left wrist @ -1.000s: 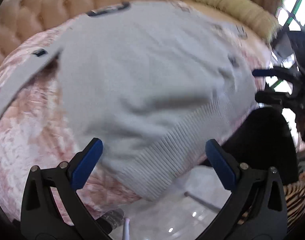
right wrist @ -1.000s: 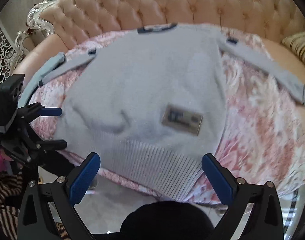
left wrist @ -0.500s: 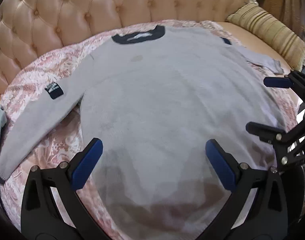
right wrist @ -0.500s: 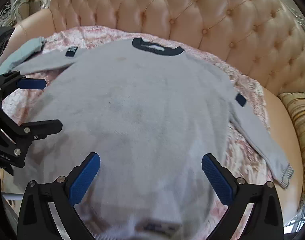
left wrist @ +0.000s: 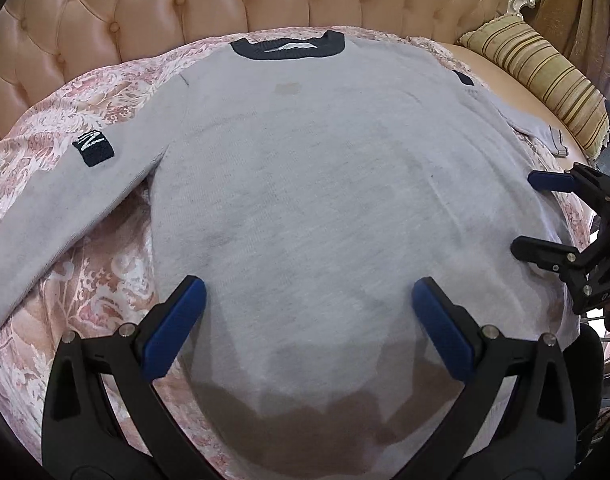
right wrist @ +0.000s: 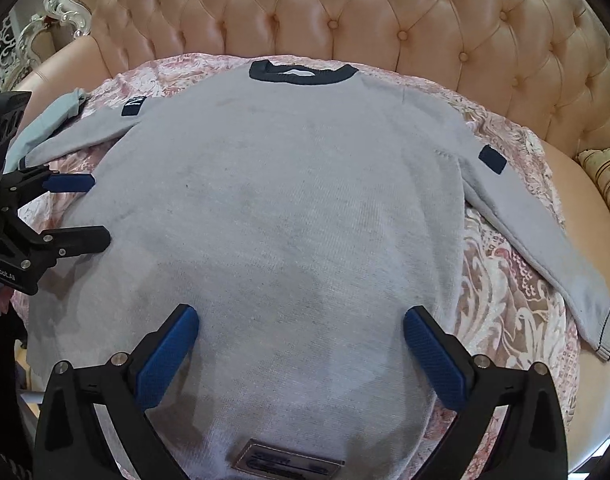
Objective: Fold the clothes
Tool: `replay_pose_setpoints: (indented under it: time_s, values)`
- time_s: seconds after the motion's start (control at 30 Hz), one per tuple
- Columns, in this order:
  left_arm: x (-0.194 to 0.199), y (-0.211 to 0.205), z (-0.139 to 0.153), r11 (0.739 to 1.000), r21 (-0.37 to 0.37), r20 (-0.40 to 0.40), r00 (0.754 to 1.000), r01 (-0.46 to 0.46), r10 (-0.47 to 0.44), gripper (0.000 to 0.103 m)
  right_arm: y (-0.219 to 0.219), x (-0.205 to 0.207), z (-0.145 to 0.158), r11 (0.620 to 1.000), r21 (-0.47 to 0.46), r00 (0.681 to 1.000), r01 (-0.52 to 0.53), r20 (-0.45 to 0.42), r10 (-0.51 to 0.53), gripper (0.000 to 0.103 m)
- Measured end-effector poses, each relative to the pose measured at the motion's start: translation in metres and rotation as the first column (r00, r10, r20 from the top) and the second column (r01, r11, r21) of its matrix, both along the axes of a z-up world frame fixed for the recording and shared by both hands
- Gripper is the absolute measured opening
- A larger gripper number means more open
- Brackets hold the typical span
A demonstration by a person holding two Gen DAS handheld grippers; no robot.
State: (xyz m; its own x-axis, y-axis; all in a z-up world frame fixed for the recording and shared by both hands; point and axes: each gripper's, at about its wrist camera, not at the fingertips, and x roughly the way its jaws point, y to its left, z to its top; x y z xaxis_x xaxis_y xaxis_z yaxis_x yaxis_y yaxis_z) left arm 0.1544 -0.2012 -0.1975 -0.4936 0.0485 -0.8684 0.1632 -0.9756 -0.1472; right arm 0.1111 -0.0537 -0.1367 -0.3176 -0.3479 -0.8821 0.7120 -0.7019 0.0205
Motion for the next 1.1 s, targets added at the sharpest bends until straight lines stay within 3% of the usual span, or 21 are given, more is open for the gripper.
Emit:
replay_pose_setpoints:
  time_s: [0.4,0.47,0.53,0.63,0.83,0.97,1.1]
  values:
    - [-0.001,-0.004,0.001,1.0,0.02,0.013,1.0,0.01,-0.01,0.103,-0.001,-0.003,0.003,0.999,0.038,1.0,0.005,0.023,-0.006,0.103]
    - [0.0,-0.011,0.012,1.0,0.012,0.003,1.0,-0.014,0.014,0.103,-0.001,-0.003,0.007,0.998,0.061,1.0,0.015,0.016,-0.016,0.103]
    - [-0.001,-0.022,0.032,0.999,-0.002,-0.068,0.996,-0.052,0.051,0.103,-0.001,-0.01,0.022,0.998,0.058,0.999,0.033,-0.042,-0.03,0.103]
    - [-0.041,-0.043,0.047,0.996,0.019,-0.088,0.992,-0.087,0.089,0.103,-0.008,-0.045,0.04,0.996,0.008,0.993,0.088,-0.078,-0.087,0.103]
    - [-0.118,-0.065,0.011,0.994,0.045,0.029,0.994,-0.102,0.101,0.103,-0.062,-0.118,0.02,0.997,0.022,0.997,0.071,0.007,-0.072,0.103]
    - [-0.123,-0.08,-0.017,0.996,0.048,0.065,0.995,-0.08,0.077,0.103,-0.059,-0.135,0.003,0.999,0.023,0.995,0.048,0.083,-0.05,0.103]
    - [-0.124,-0.088,-0.009,0.997,0.047,0.054,0.997,-0.063,0.06,0.103,-0.058,-0.151,-0.003,0.999,0.017,0.991,0.041,0.124,-0.043,0.103]
